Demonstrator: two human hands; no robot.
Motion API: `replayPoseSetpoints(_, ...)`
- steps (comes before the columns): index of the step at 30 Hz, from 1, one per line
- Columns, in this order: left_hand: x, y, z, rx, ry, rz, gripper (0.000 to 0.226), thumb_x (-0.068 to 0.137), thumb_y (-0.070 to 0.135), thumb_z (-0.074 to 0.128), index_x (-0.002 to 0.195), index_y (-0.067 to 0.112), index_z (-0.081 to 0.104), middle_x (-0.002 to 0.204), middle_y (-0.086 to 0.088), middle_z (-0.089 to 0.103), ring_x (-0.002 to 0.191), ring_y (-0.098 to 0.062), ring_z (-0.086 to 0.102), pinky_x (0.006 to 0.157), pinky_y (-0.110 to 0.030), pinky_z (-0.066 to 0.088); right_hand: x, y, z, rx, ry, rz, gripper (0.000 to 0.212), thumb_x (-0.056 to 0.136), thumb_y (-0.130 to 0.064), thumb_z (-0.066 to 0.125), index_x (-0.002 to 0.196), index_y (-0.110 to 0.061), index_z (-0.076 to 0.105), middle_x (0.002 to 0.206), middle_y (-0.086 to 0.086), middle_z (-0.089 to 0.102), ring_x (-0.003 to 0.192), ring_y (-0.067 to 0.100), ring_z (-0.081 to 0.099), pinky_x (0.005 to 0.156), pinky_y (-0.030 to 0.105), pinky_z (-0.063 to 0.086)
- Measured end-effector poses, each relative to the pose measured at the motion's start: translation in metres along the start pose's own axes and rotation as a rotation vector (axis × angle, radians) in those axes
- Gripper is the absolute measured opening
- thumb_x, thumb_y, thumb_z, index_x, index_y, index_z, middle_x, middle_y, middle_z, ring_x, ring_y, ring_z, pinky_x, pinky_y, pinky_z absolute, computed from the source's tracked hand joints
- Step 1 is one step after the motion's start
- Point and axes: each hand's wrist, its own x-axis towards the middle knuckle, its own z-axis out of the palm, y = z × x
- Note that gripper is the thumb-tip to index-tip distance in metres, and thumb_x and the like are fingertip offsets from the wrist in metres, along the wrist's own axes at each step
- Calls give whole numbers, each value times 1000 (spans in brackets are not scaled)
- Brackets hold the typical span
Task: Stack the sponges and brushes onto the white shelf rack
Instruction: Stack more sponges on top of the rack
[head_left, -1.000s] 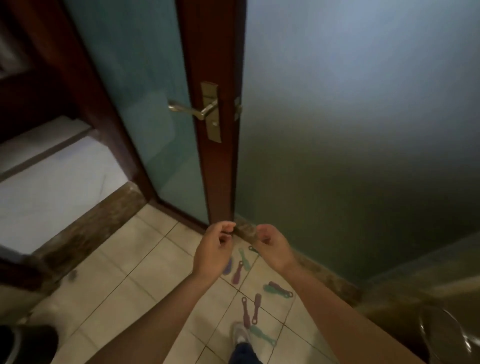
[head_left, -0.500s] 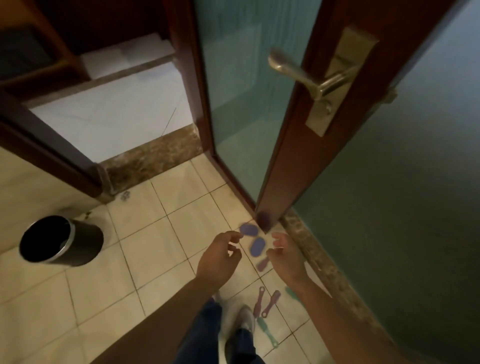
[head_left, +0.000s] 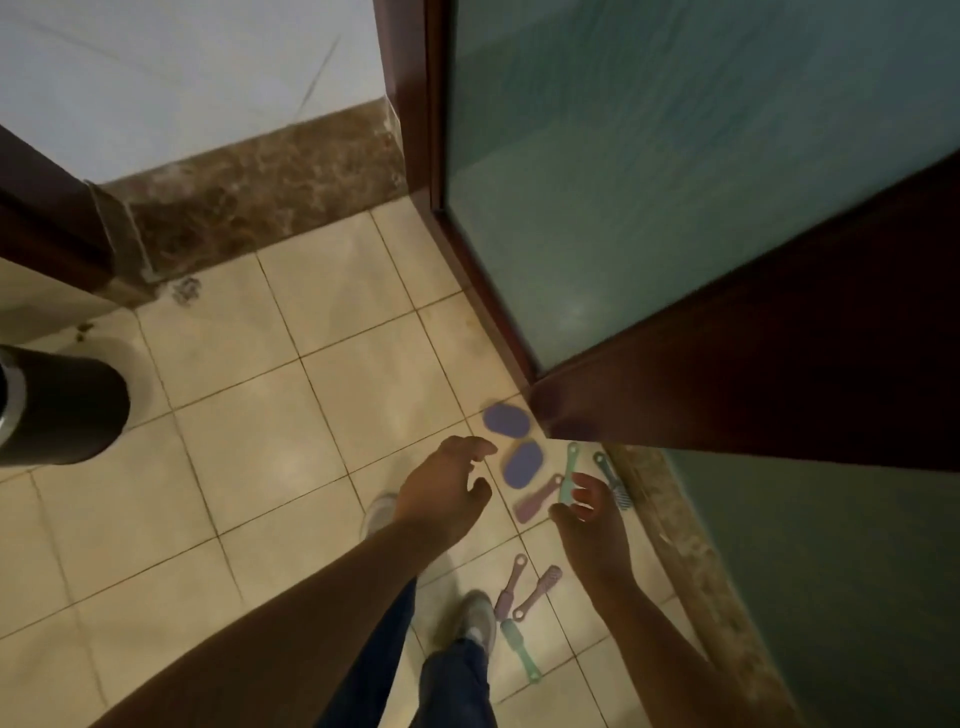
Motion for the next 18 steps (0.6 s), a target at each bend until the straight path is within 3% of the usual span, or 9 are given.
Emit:
replayPoseSetpoints(7,94,-77,62,87,-68,-21,43,89,21,59,129,32,48,132,10,46,100,-9,59,82,-32,55,110,56,77,-48,27,43,54,85,-14,67,135,-13,49,134,8,56,106,14,53,80,23,46)
replayPoseSetpoints(11,130,-127,108,202,-164,-5,49,89,23,60,134,28,43,136,6,42,86,-6,55,76,-23,50,168,98,120,-110,22,65,61,85,-17,67,141,-13,44,139,10,50,122,24,52,95,36,49)
replayPoseSetpoints(13,153,-149,131,232,-174,17,52,89,23,61,137,27,41,138,5,41,90,-8,54,78,-24,50,196,123,140,-152,30,73,64,85,-19,68,143,-14,41,138,10,49,121,25,52,95,37,49)
replayPoseSetpoints(16,190,-177,165,235,-161,61,56,87,24,64,138,26,40,139,3,40,102,-14,56,84,-30,53,235,157,161,-119,13,84,57,88,-16,67,139,-13,43,121,2,53,115,21,52,94,28,43)
replayPoseSetpoints(18,214,-192,188,239,-143,91,59,86,25,66,139,24,40,141,1,38,114,-18,54,89,-36,52,261,176,173,-129,-22,101,56,88,-19,66,139,-18,43,125,3,53,121,27,50,103,34,41)
